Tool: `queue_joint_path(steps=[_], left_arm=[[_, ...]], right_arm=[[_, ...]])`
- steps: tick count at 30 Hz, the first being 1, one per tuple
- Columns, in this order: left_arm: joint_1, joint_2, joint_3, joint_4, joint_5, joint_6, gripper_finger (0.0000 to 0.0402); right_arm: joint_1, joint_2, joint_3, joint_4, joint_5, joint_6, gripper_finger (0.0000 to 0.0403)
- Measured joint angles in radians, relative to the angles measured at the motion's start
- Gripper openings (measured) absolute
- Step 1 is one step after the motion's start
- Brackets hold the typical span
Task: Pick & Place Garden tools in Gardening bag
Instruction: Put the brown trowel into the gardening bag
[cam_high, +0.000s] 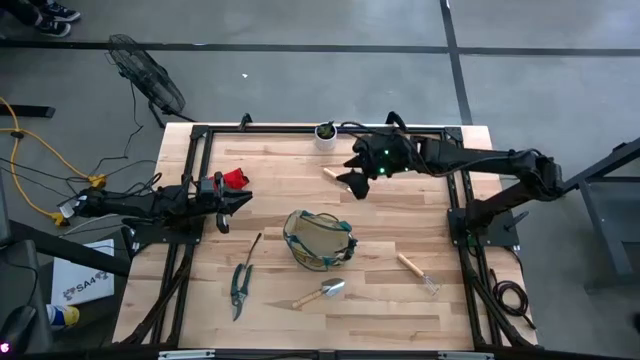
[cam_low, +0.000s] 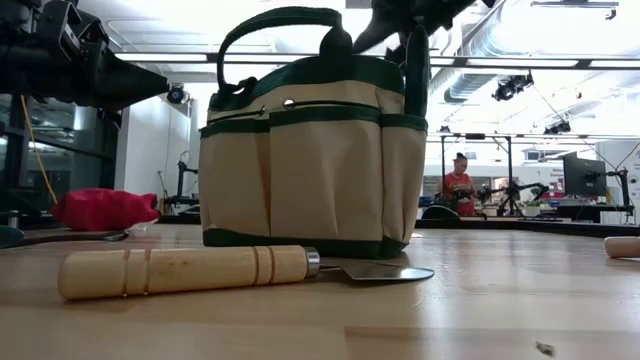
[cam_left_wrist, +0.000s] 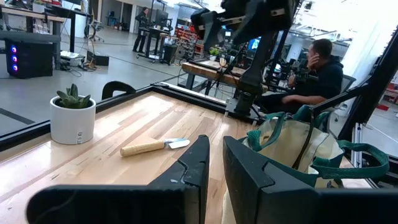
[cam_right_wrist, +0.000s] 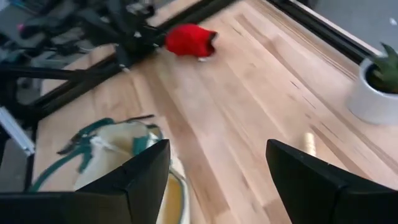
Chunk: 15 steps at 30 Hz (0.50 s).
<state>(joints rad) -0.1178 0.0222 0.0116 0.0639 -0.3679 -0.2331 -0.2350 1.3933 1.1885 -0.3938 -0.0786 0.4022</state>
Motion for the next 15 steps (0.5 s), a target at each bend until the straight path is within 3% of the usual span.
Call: queue_joint_path(steps=[15], left_arm=[[0.0,0.0,0.0,0.0,0.0,0.0,0.0045]], right_arm=[[-0.162,0.001,0.0,-0.311,0.021,0.064,0.0258]])
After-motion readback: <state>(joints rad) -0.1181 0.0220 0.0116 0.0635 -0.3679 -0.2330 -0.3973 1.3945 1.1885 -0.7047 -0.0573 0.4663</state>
